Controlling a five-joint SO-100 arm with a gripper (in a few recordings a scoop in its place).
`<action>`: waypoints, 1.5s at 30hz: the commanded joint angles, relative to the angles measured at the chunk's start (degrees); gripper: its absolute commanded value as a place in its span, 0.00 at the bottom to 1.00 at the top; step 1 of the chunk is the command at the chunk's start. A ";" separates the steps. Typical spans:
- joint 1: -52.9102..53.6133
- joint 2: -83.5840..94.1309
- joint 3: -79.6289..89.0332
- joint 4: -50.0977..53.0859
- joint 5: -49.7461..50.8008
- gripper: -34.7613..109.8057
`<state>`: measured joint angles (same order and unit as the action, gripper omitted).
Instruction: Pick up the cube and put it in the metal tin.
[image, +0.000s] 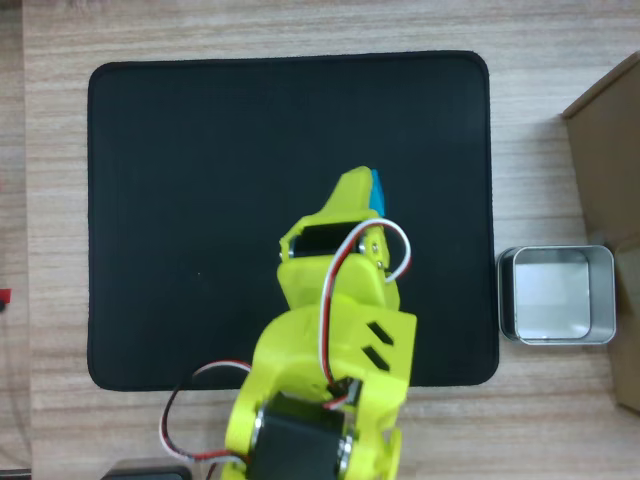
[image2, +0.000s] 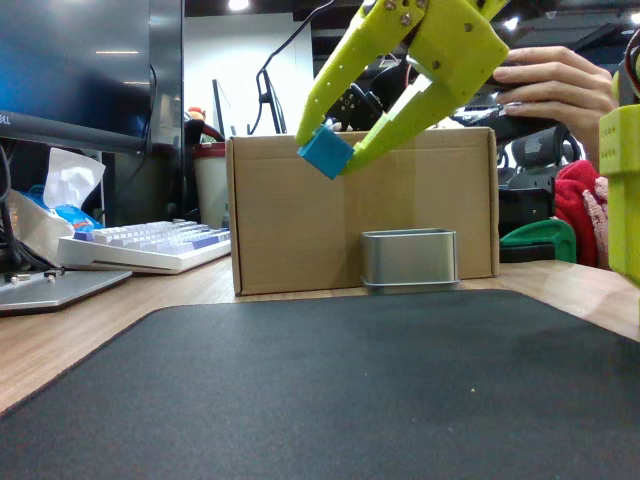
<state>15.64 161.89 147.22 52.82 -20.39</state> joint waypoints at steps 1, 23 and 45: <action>1.41 4.04 0.44 0.79 -0.35 0.24; 31.46 5.71 -1.76 -7.47 1.32 0.24; 41.04 -16.35 4.83 -24.17 -8.09 0.30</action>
<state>55.72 145.02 152.23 28.74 -27.51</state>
